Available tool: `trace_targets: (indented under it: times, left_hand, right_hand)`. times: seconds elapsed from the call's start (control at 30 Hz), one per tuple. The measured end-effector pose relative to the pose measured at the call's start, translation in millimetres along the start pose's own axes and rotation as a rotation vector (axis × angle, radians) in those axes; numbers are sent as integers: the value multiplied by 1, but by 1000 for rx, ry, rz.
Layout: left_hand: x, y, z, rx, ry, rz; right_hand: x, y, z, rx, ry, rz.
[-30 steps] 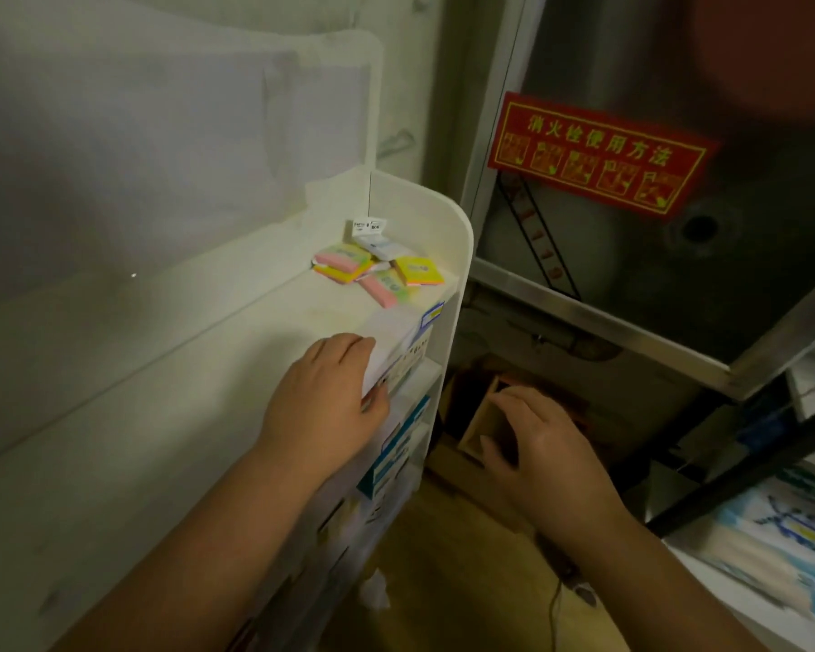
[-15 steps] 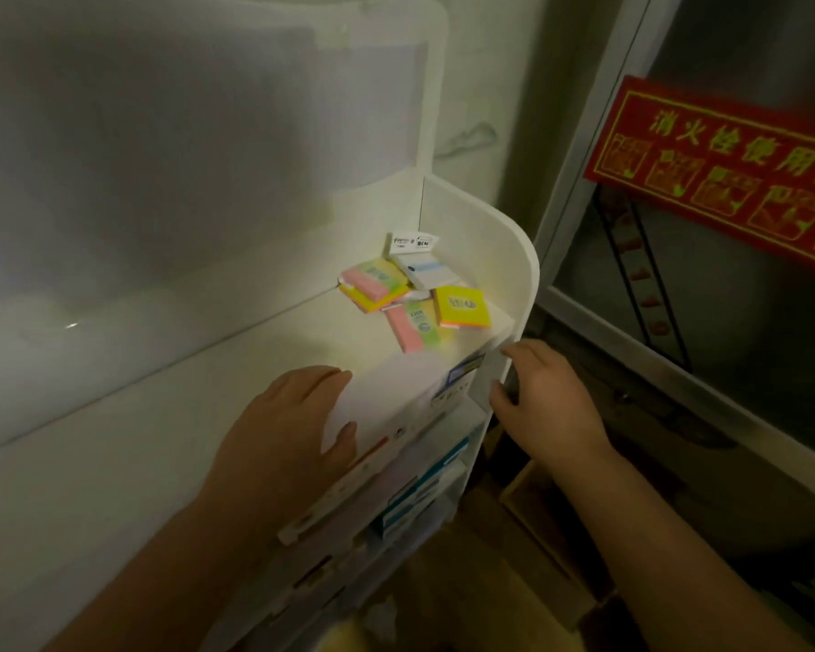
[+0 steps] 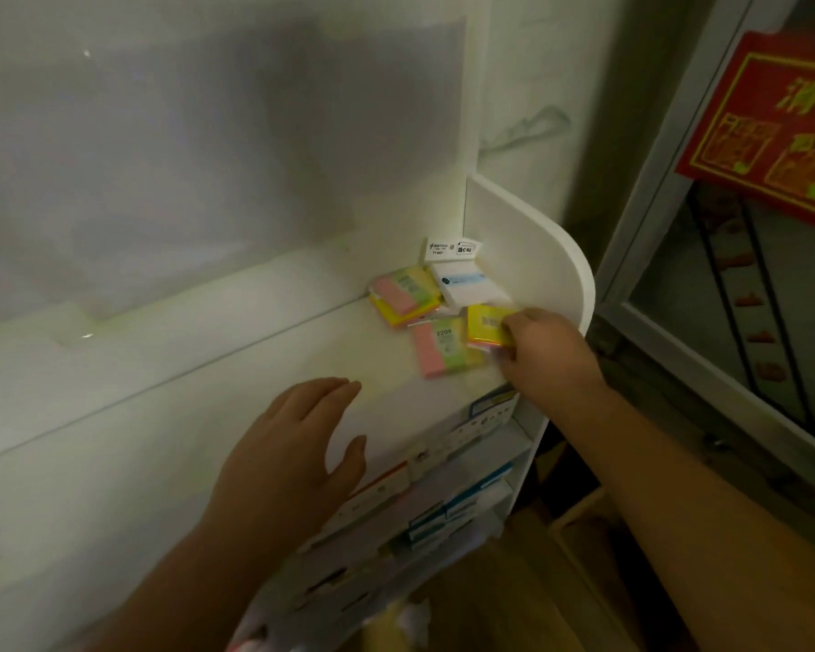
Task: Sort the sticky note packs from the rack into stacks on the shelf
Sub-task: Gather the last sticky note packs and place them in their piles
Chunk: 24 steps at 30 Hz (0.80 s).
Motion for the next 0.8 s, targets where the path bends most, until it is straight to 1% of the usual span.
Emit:
trace_targets:
  times: [0.07, 0.23, 0.3, 0.47, 0.57, 0.63, 0.73, 0.8]
  left_hand:
    - [-4, -4, 5, 1, -13, 2]
    - [-20, -19, 23, 10, -49, 23]
    - [-28, -28, 33, 26, -64, 15]
    - [-42, -59, 69, 77, -107, -6]
    - [-52, -80, 101, 134, -148, 38]
    - [-54, -94, 122, 188, -132, 84]
    - [-51, -108, 142, 295, -64, 144]
    - [-53, -110, 146, 322, -86, 220]
  right_hand:
    - [-3, 8, -7, -111, 17, 28]
    - [-16, 31, -44, -483, 89, 97]
    - [-21, 39, -57, -555, 101, 128]
    - [-31, 52, -86, -586, 107, 139]
    - [-37, 57, -103, -603, 106, 104]
    - [-42, 58, -113, -599, 99, 102]
    - [-50, 56, -125, -571, 87, 99]
    - [-55, 52, -130, -555, 80, 93]
Point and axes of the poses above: each hand's wrist, its own z-axis towards the middle knuckle, its own y-axis out of the back of the hand, x = y × z, the point moved 5 cm from there along z, towards the middle knuckle, and after that the axes turned 13 degrees about -z, right-handed, at the moved point
